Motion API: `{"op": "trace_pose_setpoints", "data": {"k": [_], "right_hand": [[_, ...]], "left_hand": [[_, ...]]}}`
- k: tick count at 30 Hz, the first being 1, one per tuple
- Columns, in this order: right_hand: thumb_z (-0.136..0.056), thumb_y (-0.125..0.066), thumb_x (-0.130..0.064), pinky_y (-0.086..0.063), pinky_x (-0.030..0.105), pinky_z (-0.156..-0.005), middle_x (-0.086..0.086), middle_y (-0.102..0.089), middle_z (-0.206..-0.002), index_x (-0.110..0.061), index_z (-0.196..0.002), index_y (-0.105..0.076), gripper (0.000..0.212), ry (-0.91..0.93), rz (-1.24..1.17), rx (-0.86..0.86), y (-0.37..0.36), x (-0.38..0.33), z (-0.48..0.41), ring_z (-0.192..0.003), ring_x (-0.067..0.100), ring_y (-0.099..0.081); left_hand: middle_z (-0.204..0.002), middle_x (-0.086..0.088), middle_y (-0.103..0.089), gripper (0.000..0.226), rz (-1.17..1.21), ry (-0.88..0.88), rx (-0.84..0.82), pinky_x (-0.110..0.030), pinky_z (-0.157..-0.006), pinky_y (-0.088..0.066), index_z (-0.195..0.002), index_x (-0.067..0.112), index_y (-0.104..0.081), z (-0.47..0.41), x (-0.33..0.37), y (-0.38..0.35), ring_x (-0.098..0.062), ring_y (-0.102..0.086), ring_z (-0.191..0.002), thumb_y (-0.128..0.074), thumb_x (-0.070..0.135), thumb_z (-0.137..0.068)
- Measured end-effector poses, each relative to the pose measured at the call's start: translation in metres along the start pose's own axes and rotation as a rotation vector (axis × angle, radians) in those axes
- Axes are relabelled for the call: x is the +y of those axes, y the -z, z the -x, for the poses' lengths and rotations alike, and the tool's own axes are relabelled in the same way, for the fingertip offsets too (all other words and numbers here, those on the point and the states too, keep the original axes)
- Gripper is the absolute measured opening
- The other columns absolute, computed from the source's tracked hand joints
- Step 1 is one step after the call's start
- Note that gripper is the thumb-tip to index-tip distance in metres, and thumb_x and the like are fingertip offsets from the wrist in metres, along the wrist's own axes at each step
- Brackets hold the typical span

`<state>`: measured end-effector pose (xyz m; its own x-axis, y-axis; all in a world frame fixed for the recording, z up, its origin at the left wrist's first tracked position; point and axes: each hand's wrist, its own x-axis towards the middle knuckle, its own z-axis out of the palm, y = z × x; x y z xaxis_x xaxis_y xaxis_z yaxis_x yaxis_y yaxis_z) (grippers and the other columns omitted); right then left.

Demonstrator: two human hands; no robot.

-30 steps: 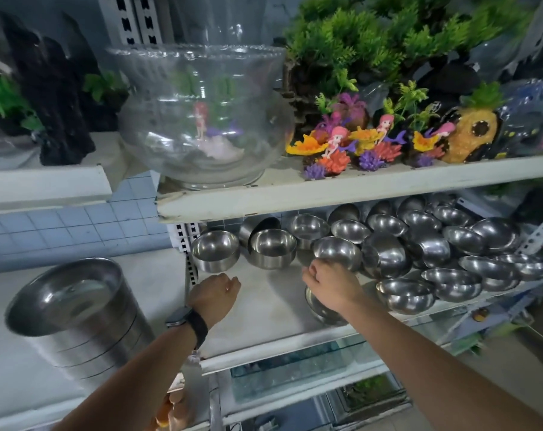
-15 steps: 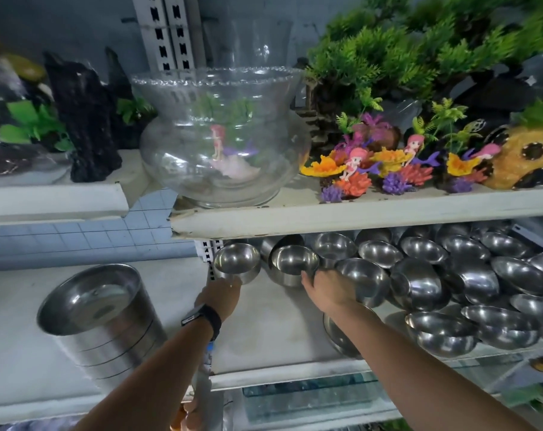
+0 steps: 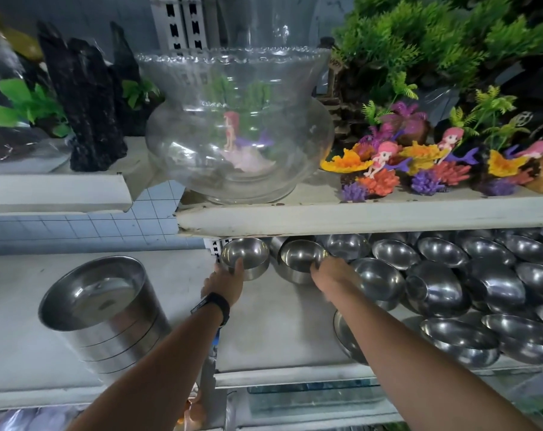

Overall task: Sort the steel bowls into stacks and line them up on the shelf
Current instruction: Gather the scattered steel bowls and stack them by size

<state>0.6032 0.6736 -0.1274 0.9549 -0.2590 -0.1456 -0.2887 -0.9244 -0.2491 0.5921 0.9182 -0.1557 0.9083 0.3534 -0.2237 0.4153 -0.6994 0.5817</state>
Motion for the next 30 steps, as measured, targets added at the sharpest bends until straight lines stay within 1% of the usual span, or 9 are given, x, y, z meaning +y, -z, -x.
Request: {"op": "trace_pose_setpoints", "data": {"k": [2,4,7,12,15,19,23,27,30], "right_hand": [[-0.099,-0.044,-0.043,-0.059,0.037,-0.077,0.005,-0.072,-0.093,-0.014,-0.101,-0.069,0.038,-0.038,-0.057,-0.018,-0.002,-0.001,-0.003,-0.081,0.027,-0.072],[-0.098,-0.046,-0.039,-0.061,0.041,-0.077,0.007,-0.071,-0.095,-0.012,-0.102,-0.068,0.036,-0.075,-0.149,-0.038,-0.009,-0.001,-0.006,-0.081,0.029,-0.072],[-0.097,-0.043,-0.040,-0.062,0.044,-0.069,0.009,-0.069,-0.087,-0.007,-0.112,-0.059,0.040,-0.154,-0.350,-0.053,-0.021,0.002,-0.009,-0.069,0.031,-0.072],[-0.105,-0.033,-0.041,-0.050,0.026,-0.039,0.020,-0.067,-0.099,-0.009,-0.141,-0.027,0.049,-0.282,-0.667,-0.138,-0.020,0.002,-0.002,-0.054,0.028,-0.067],[-0.106,-0.030,-0.045,-0.042,0.021,-0.034,0.021,-0.070,-0.092,-0.012,-0.150,-0.016,0.057,-0.306,-0.766,-0.167,-0.022,-0.001,-0.004,-0.047,0.025,-0.063],[-0.106,-0.027,-0.051,-0.048,0.028,-0.036,0.026,-0.069,-0.099,-0.016,-0.153,-0.015,0.059,-0.346,-0.882,-0.152,-0.035,-0.004,-0.011,-0.047,0.027,-0.065],[-0.101,-0.023,-0.061,-0.061,0.051,-0.053,0.028,-0.066,-0.111,-0.020,-0.150,-0.018,0.064,-0.331,-0.883,-0.104,-0.047,-0.005,-0.018,-0.079,0.041,-0.072],[-0.104,-0.019,-0.056,-0.051,0.032,-0.038,0.025,-0.068,-0.095,-0.014,-0.142,-0.032,0.058,-0.326,-0.893,-0.118,-0.037,-0.006,-0.012,-0.049,0.032,-0.067],[-0.105,-0.021,-0.051,-0.051,0.032,-0.041,0.024,-0.070,-0.093,-0.010,-0.131,-0.043,0.054,-0.321,-0.930,-0.107,-0.030,-0.002,-0.007,-0.044,0.028,-0.064]], "left_hand": [[-0.131,-0.022,-0.058,0.084,0.127,0.038,0.004,-0.051,-0.101,-0.047,-0.144,0.008,-0.037,-0.006,0.001,-0.004,-0.041,-0.057,-0.118,-0.030,0.072,-0.091],[-0.132,-0.024,-0.058,0.078,0.191,0.030,-0.016,-0.048,-0.099,-0.047,-0.145,0.007,-0.033,-0.007,0.004,-0.006,-0.041,-0.056,-0.120,-0.031,0.067,-0.097],[-0.140,-0.023,-0.053,0.074,0.306,0.043,-0.047,-0.047,-0.101,-0.043,-0.153,0.010,-0.023,-0.010,0.008,-0.011,-0.042,-0.052,-0.125,-0.035,0.060,-0.100],[-0.146,-0.019,-0.048,0.067,0.483,0.063,-0.059,-0.046,-0.108,-0.038,-0.154,0.012,-0.023,-0.015,0.011,-0.015,-0.039,-0.047,-0.132,-0.039,0.051,-0.102],[-0.139,-0.021,-0.054,0.060,0.543,0.097,-0.072,-0.048,-0.106,-0.044,-0.153,0.014,-0.024,-0.021,0.009,-0.017,-0.041,-0.054,-0.124,-0.038,0.045,-0.104],[-0.135,-0.020,-0.056,0.052,0.552,0.118,-0.075,-0.040,-0.091,-0.043,-0.152,0.012,-0.029,-0.024,0.008,-0.016,-0.040,-0.055,-0.120,-0.037,0.033,-0.106],[-0.131,-0.020,-0.058,0.044,0.608,0.109,-0.097,-0.049,-0.099,-0.047,-0.145,0.011,-0.037,-0.025,0.005,-0.015,-0.039,-0.057,-0.115,-0.039,0.031,-0.106],[-0.129,-0.021,-0.057,0.041,0.603,0.129,-0.099,-0.047,-0.097,-0.046,-0.143,0.008,-0.038,-0.019,0.006,-0.012,-0.040,-0.056,-0.116,-0.038,0.025,-0.105],[-0.127,-0.020,-0.059,0.044,0.564,0.124,-0.110,-0.045,-0.092,-0.048,-0.144,0.011,-0.036,-0.013,0.004,-0.009,-0.039,-0.058,-0.113,-0.039,0.028,-0.104]]}}
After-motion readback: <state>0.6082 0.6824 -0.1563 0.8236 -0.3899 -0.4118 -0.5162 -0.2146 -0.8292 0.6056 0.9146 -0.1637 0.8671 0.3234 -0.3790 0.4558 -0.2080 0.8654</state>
